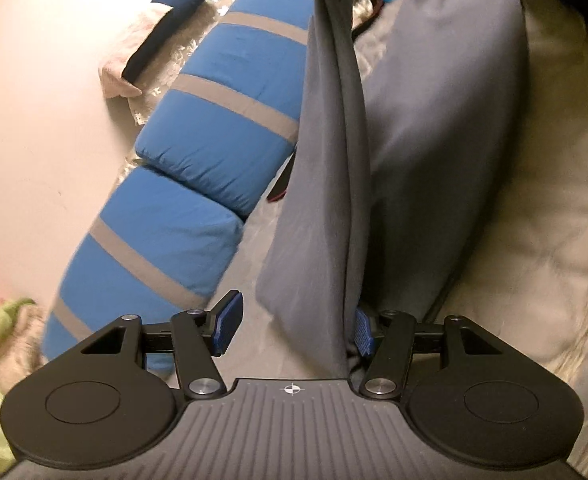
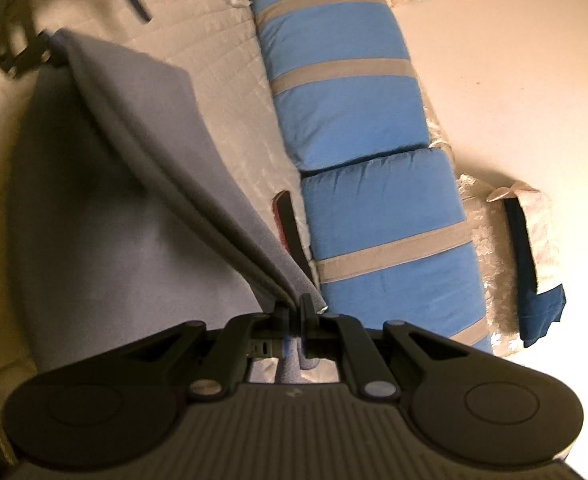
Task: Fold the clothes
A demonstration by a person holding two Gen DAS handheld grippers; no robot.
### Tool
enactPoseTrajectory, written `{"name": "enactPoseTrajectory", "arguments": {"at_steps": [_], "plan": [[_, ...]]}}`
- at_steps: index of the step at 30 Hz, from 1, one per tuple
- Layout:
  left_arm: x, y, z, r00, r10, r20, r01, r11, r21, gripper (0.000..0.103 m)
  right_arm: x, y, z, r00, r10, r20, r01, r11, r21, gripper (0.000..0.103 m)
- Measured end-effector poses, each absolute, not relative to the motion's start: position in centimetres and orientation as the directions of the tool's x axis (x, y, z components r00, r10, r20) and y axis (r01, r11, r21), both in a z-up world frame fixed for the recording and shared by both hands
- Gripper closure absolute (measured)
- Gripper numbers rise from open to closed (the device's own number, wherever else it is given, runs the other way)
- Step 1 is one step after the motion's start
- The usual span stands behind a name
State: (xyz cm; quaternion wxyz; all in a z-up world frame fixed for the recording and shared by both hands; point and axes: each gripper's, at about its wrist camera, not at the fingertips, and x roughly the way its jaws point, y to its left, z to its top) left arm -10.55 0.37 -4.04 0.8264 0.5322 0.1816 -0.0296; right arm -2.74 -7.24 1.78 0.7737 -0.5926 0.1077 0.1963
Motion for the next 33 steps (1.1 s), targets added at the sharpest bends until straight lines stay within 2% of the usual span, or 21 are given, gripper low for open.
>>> {"name": "enactPoseTrajectory", "arguments": {"at_steps": [7,12,14,18,20,24,25,33], "plan": [[-10.5,0.6,-5.6,0.922,0.224,-0.317,0.253,0.270,0.929,0.047,-3.7,-8.4,-0.9,0.850,0.170,-0.498,-0.521,0.134,-0.843,0.096],[-10.0,0.6,-5.3,0.910,0.221,-0.351,0.285,0.283,0.916,0.049,-4.3,-9.1,-2.8,0.809,0.168,-0.563,-0.577,0.047,-0.816,0.099],[-9.9,0.6,-4.9,0.909,0.214,-0.358,0.286,0.304,0.909,0.049,-3.8,-9.2,-2.7,0.839,0.174,-0.515,-0.529,0.040,-0.848,0.099],[-10.3,0.3,-4.5,0.920,0.187,-0.344,0.273,0.325,0.905,0.049,-3.1,-8.8,-0.6,0.951,0.197,-0.239,-0.262,0.097,-0.960,0.099],[-10.3,0.1,-4.9,0.916,0.195,-0.351,0.284,0.303,0.910,0.049,-2.8,-8.7,-0.9,0.943,0.154,-0.294,-0.307,0.074,-0.949,0.099],[-10.3,0.0,-5.1,0.918,0.196,-0.345,0.285,0.279,0.917,0.049,-3.2,-9.6,-4.1,0.818,0.077,-0.570,-0.569,-0.037,-0.822,0.100],[-10.3,-0.1,-5.1,0.919,0.194,-0.343,0.284,0.277,0.918,0.049,-3.4,-9.8,-4.6,0.794,0.072,-0.604,-0.603,-0.039,-0.797,0.100],[-10.7,-0.3,-5.1,0.913,0.198,-0.357,0.296,0.282,0.913,0.049,-3.7,-9.8,-4.7,0.763,0.057,-0.643,-0.643,-0.036,-0.765,0.100]]}}
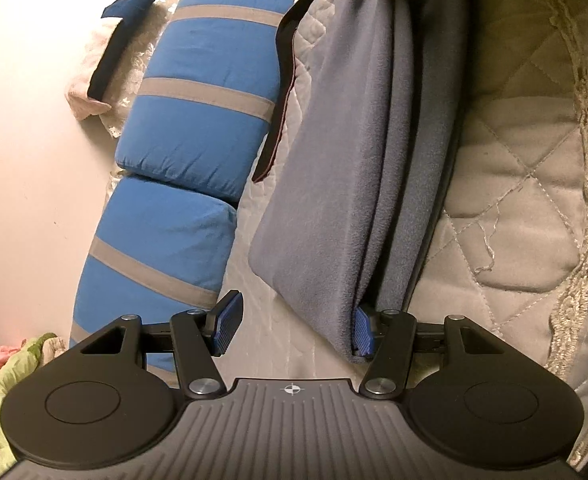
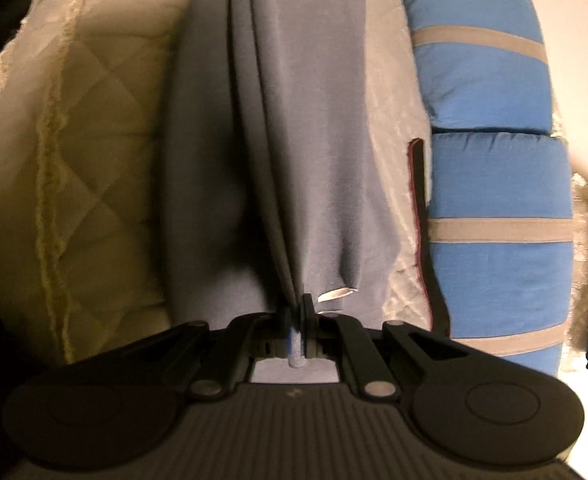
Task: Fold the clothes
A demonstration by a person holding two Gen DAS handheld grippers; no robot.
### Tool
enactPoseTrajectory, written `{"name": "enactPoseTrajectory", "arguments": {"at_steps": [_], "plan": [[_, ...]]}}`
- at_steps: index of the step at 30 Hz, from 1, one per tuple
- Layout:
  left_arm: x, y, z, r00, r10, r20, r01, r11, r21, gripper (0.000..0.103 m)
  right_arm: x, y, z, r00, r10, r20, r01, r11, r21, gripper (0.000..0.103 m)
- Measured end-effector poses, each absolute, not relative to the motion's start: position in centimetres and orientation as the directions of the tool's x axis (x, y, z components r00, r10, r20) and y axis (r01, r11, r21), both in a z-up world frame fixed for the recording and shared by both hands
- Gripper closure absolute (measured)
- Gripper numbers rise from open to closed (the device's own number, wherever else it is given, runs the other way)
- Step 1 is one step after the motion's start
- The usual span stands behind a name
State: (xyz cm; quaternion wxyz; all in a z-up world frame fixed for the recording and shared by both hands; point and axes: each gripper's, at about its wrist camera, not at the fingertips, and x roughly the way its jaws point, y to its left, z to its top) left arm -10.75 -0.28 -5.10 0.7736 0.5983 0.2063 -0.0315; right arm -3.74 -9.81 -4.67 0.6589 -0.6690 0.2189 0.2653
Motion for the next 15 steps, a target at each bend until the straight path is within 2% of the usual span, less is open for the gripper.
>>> {"name": "enactPoseTrajectory", "arguments": {"at_steps": [5,11,15], "plan": [[-10.5,0.0,-4.9,0.901,0.207,-0.381,0.319,0.278,0.906,0.049,-4.1,-9.7,-5.5,0.743,0.047,-0.667,-0.666,-0.035,-0.745,0.100],[-9.8,1.4,-3.5,0.867,0.211,-0.451,0.349,0.389,0.853,0.046,-4.8,-9.5,-6.3,0.753,0.056,-0.656,-0.655,-0.034,-0.755,0.100],[-9.9,1.7,-3.8,0.870,0.218,-0.443,0.351,0.358,0.865,0.044,-4.8,-9.3,-6.4,0.761,0.073,-0.644,-0.643,-0.042,-0.765,0.099]]}}
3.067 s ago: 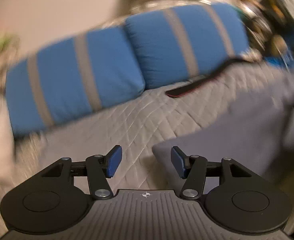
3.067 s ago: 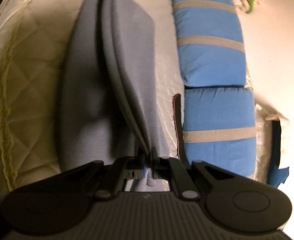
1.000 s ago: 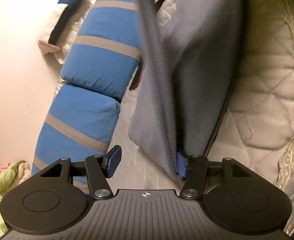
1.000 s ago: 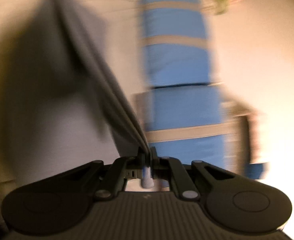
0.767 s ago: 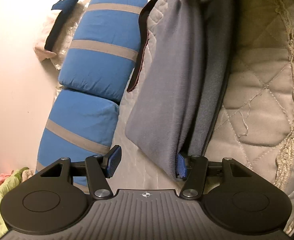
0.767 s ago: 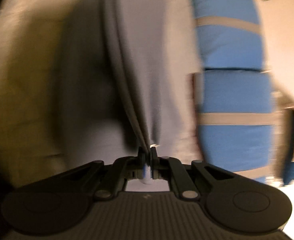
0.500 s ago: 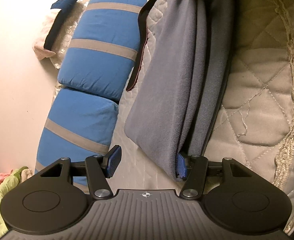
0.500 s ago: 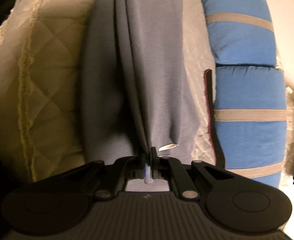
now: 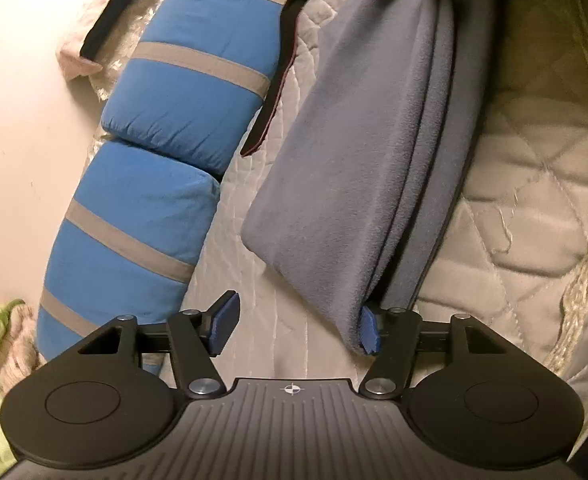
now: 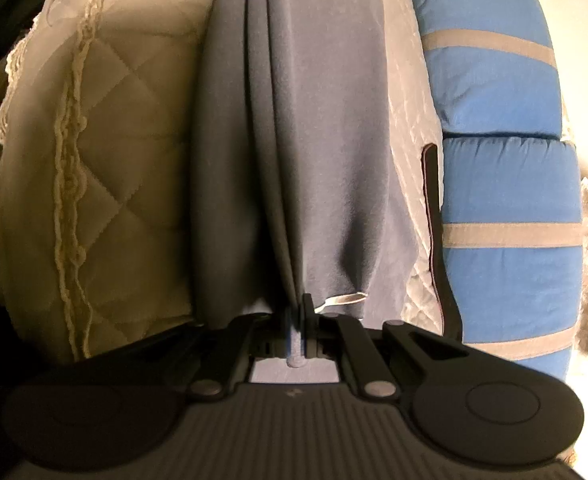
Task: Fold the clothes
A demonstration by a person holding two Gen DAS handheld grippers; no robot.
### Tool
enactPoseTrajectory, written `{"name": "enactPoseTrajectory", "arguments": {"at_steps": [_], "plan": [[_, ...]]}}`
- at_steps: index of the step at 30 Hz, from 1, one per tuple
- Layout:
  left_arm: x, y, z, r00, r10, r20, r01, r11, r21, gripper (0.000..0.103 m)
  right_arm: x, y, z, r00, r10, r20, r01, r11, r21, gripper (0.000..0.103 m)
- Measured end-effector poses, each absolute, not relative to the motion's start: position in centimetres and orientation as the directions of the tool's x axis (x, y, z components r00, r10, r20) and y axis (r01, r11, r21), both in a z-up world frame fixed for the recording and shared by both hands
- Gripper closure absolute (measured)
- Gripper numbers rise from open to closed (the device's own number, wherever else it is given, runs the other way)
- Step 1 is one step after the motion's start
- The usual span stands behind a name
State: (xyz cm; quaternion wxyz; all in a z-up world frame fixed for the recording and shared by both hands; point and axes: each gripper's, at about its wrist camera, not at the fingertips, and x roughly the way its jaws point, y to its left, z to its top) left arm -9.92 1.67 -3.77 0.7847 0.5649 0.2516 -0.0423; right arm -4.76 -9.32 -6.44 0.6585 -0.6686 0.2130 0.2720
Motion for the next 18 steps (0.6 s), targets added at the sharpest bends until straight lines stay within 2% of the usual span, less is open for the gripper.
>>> {"name": "enactPoseTrajectory", "arguments": {"at_steps": [3,4,5,7,8,9,10,11,12,18], "plan": [[-10.2,1.6,-4.1,0.877,0.218,-0.429,0.349,0.325,0.879,0.044,-4.6,-9.1,-6.9,0.771,0.075,-0.632,-0.629,-0.066,-0.775,0.097],[-10.3,1.6,-4.1,0.878,0.218,-0.427,0.349,0.321,0.881,0.044,-4.7,-9.1,-6.9,0.772,0.074,-0.632,-0.628,-0.069,-0.775,0.094],[-10.4,1.6,-4.1,0.880,0.216,-0.424,0.348,0.316,0.883,0.044,-4.7,-9.1,-7.0,0.772,0.072,-0.631,-0.627,-0.072,-0.775,0.084],[-10.5,1.6,-4.3,0.886,0.208,-0.415,0.345,0.301,0.889,0.044,-4.9,-9.1,-6.6,0.771,0.072,-0.633,-0.630,-0.057,-0.774,0.078],[-10.6,1.6,-4.3,0.888,0.204,-0.411,0.344,0.296,0.891,0.044,-5.1,-9.1,-6.4,0.770,0.075,-0.633,-0.631,-0.049,-0.774,0.068],[-10.6,1.6,-4.3,0.891,0.200,-0.408,0.343,0.291,0.893,0.044,-5.2,-9.2,-6.1,0.773,0.078,-0.629,-0.629,-0.038,-0.777,0.052],[-10.7,1.6,-4.3,0.892,0.197,-0.406,0.343,0.290,0.893,0.044,-5.4,-9.3,-5.7,0.785,0.089,-0.613,-0.614,-0.019,-0.789,0.043],[-10.6,1.6,-4.1,0.891,0.195,-0.410,0.344,0.300,0.890,0.044,-5.5,-9.5,-5.1,0.790,0.104,-0.605,-0.609,0.010,-0.793,0.028],[-10.6,1.7,-3.8,0.889,0.193,-0.414,0.346,0.309,0.886,0.044,-5.6,-9.7,-4.5,0.794,0.119,-0.596,-0.603,0.040,-0.796,0.023],[-11.7,1.4,-3.3,0.896,0.172,-0.409,0.356,0.272,0.894,0.044,-6.5,-10.6,-0.6,0.748,0.252,-0.613,-0.663,0.318,-0.678,0.024]]}}
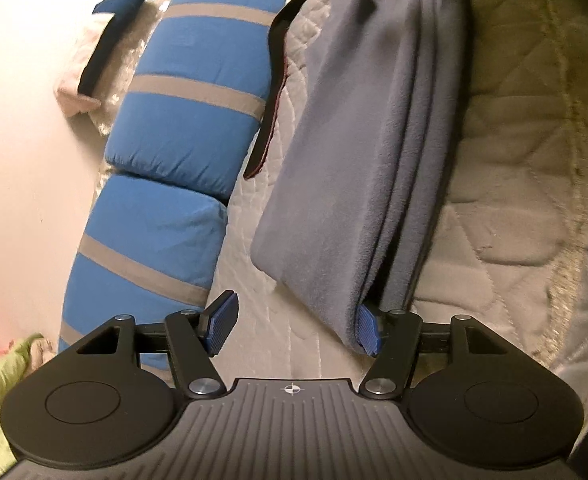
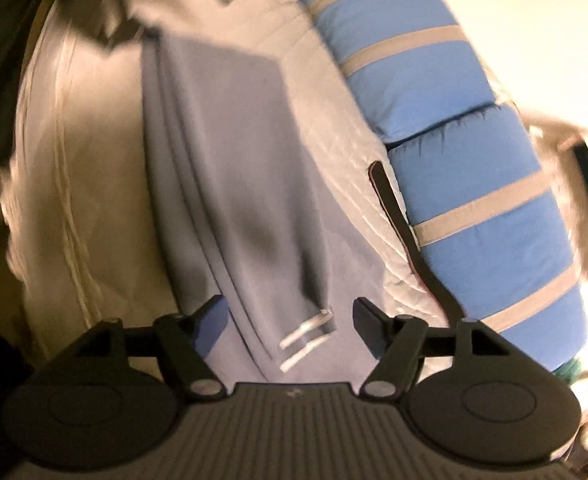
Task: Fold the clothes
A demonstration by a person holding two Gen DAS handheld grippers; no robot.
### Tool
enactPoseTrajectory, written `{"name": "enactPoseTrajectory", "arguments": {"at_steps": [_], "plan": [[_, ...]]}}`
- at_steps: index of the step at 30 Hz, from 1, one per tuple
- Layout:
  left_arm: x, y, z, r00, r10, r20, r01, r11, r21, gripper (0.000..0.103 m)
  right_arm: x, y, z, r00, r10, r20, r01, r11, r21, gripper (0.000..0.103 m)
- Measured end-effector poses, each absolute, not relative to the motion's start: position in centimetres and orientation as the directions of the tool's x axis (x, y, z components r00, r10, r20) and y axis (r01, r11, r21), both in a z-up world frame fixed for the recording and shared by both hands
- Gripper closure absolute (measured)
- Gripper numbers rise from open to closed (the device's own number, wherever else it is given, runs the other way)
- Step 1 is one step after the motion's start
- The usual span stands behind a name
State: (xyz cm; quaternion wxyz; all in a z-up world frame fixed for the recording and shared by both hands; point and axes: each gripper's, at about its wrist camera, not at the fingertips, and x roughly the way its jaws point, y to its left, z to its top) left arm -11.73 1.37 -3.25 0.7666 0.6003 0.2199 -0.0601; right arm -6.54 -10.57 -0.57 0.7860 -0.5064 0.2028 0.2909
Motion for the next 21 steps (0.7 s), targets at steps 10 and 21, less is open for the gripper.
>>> {"name": "enactPoseTrajectory", "arguments": {"at_steps": [10,21], "plan": [[-11.2,3.2,5.2,0.867,0.046,-0.496,0.350,0.652,0.673,0.046,-3.1,-7.6,1.5,0.710,0.363,-0.604,-0.638,0.694,-0.333,0.053],[-0.9,4.9,0.8,0.750,-0.001,-0.661,0.374,0.825,0.423,0.087,1.3,-8.4,-0.4,0.704,0.366,-0.608,-0.474,0.880,-0.020,0.094]]}}
